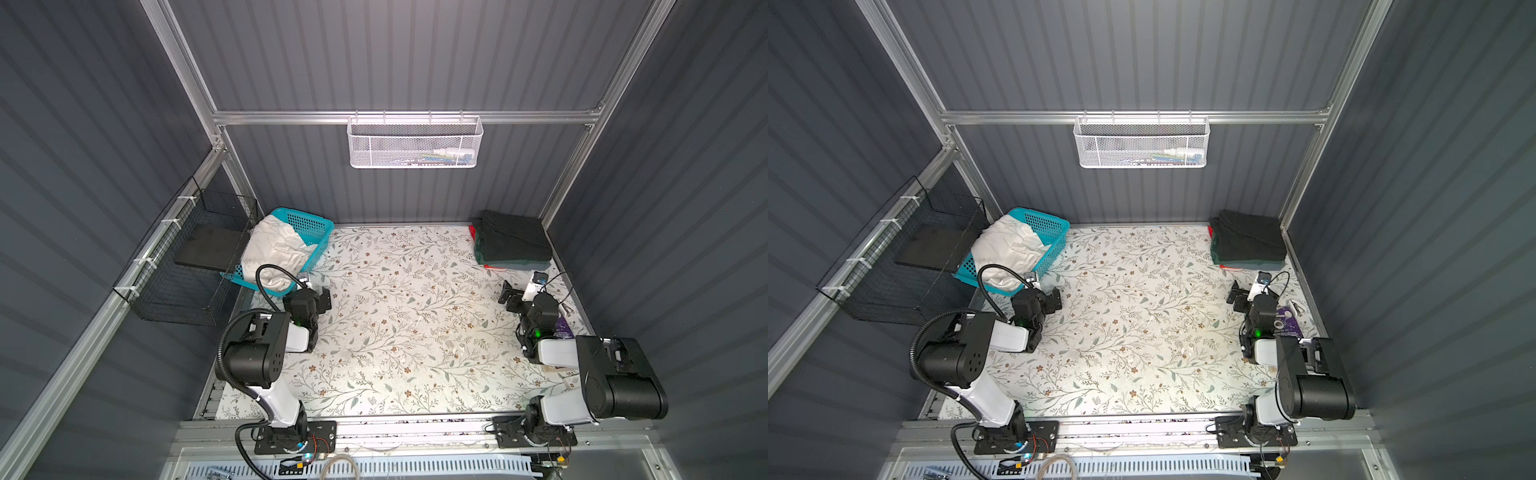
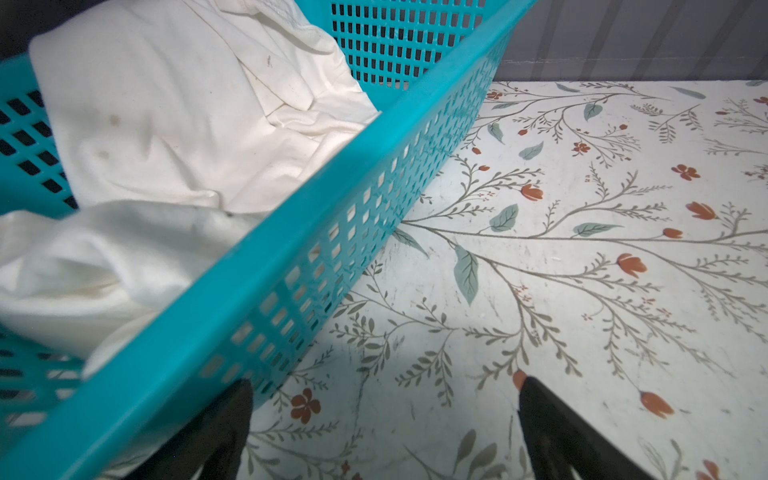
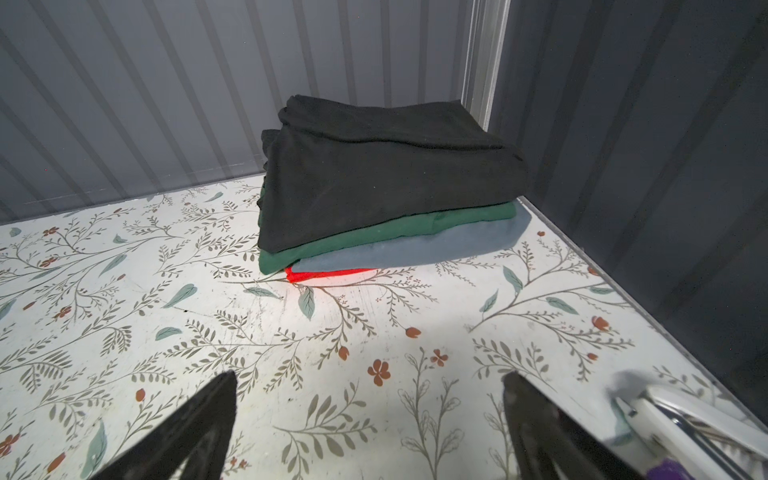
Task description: Fold and stack the t-shirts
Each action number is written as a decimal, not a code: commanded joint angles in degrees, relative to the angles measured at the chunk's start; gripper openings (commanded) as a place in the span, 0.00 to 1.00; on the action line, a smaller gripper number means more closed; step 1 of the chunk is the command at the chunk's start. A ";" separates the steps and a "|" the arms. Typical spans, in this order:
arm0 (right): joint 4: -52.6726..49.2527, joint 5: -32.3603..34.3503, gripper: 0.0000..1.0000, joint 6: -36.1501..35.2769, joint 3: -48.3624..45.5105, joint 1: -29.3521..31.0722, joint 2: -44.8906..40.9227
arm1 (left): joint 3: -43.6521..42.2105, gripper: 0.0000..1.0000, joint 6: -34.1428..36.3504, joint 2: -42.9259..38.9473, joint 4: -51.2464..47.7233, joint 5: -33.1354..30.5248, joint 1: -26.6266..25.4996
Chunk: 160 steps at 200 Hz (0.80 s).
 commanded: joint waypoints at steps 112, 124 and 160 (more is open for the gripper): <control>-31.65 6.56 0.99 1.66 14.27 7.00 -19.23 | 24.21 1.00 -3.79 -21.32 -45.29 -11.69 -8.84; -38.88 3.37 0.99 5.62 18.99 7.00 -22.57 | 31.13 1.00 -8.35 -20.11 -55.05 -16.48 -8.85; -55.05 -7.23 0.99 17.33 29.04 7.01 -25.77 | 53.44 1.00 -13.23 -6.83 -79.61 -26.50 -8.77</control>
